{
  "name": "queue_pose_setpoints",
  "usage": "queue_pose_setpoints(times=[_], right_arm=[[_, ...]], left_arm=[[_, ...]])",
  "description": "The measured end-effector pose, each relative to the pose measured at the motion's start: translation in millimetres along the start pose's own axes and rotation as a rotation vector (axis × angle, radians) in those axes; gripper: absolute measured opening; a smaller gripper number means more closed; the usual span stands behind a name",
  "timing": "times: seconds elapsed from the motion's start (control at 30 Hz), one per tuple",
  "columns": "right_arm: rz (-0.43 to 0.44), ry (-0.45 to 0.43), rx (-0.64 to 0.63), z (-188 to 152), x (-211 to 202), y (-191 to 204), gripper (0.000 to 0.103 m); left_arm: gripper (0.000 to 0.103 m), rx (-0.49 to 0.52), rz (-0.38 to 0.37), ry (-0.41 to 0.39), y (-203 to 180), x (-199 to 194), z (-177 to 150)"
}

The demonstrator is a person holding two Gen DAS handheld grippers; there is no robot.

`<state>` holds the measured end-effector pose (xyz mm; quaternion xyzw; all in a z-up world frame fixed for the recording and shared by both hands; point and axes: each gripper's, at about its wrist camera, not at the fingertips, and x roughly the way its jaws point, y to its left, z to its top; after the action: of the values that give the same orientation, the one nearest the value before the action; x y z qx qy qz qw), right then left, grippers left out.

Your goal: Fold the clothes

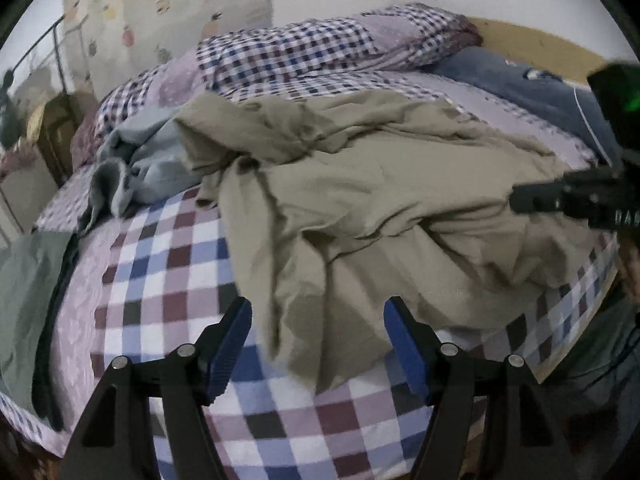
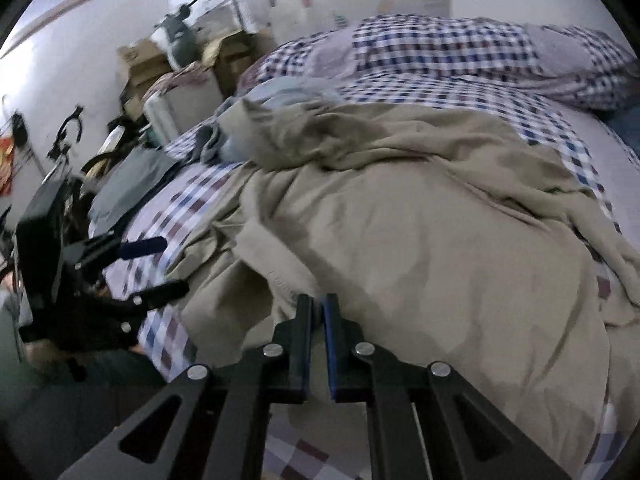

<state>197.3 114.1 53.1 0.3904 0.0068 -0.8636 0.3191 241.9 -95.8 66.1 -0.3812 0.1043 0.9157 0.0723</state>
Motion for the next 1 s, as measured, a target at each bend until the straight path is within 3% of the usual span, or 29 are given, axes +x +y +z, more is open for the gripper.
queue_pose_setpoints(times=[0.17, 0.3, 0.43, 0.53, 0.7, 0.77, 0.83, 1.0], right_arm=[[-0.009, 0.023, -0.009, -2.6, 6.7, -0.1, 0.006], [-0.009, 0.036, -0.002, -4.4, 11.0, -3.3, 0.006], [-0.009, 0.044, 0.01, -4.4, 13.7, -8.0, 0.007], [-0.003, 0.045, 0.009, -2.7, 14.5, -9.1, 0.007], [0.004, 0.049, 0.011, -2.1, 15.9, -9.4, 0.007], [0.005, 0.049, 0.01, -1.6, 16.1, -9.2, 0.007], [0.007, 0.049, 0.01, -1.3, 16.1, -9.0, 0.007], [0.009, 0.054, 0.006, -2.2, 16.1, -8.6, 0.007]], left_arm=[[0.073, 0.01, 0.051, -0.023, -5.0, 14.8, 14.2], [0.072, -0.031, 0.024, -0.041, 2.3, 22.8, 23.2], [0.063, -0.036, -0.019, -0.048, 1.8, 29.2, 28.3], [0.057, -0.014, -0.005, -0.03, -2.7, 38.7, 30.6], [0.054, -0.019, 0.024, -0.023, -0.3, 44.9, 31.5], [0.038, -0.011, 0.026, -0.009, 0.0, 48.8, 30.5], [0.029, 0.009, 0.022, 0.02, -2.7, 55.4, 29.0], [0.02, -0.001, -0.003, 0.016, 0.3, 56.7, 27.9]])
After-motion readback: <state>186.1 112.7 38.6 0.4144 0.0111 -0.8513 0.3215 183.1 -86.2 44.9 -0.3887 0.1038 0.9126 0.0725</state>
